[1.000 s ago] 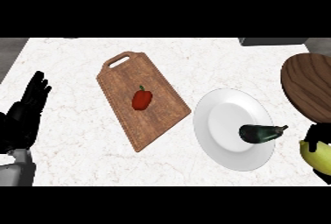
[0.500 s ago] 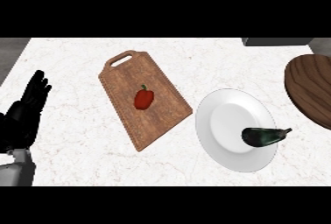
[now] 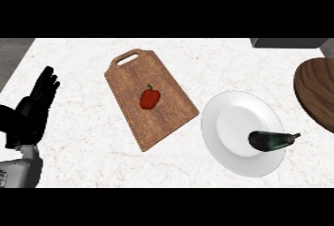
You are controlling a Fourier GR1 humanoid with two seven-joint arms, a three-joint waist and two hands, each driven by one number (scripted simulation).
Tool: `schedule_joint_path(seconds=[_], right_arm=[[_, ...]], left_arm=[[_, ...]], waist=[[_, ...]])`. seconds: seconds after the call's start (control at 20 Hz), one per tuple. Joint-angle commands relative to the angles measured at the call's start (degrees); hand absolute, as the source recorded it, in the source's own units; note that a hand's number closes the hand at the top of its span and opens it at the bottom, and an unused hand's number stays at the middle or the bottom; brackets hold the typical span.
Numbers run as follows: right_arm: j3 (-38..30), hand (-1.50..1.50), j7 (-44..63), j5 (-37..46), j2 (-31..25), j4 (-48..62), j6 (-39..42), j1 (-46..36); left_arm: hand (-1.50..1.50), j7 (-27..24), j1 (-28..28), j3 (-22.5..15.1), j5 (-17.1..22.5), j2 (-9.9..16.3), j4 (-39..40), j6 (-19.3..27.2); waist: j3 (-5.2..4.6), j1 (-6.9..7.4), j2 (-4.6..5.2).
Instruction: Pick the lemon from the plate and place it in the bowl
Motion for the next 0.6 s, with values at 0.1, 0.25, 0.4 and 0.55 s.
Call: schedule_joint_path(seconds=[0.1,0.25,0.4,0.55], right_arm=[[6.96,1.50,-5.29,6.27,2.78,18.33,-4.27,-12.93],[9.14,1.50,-8.99,10.76,3.81,25.84,-7.36,-17.31],[9.08,1.50,-14.31,12.25,2.60,36.75,-7.17,-23.81],[10.63,1.50,-17.87,15.75,5.37,43.81,-12.30,-26.39]], left_arm=[[0.00,-3.28,-1.33,1.84,1.07,1.17,3.66,-2.05],[0.00,-1.77,0.36,-0.14,-0.10,-1.09,1.47,-0.95],[0.00,-1.20,-1.92,0.44,-0.73,-0.45,2.94,-0.65],[0.00,-3.18,-2.10,-0.57,-1.57,-2.34,4.04,0.44]], waist=[[0.06,1.36,0.45],[0.06,0.86,0.22],[0.07,0.78,0.29],[0.10,0.93,0.44]])
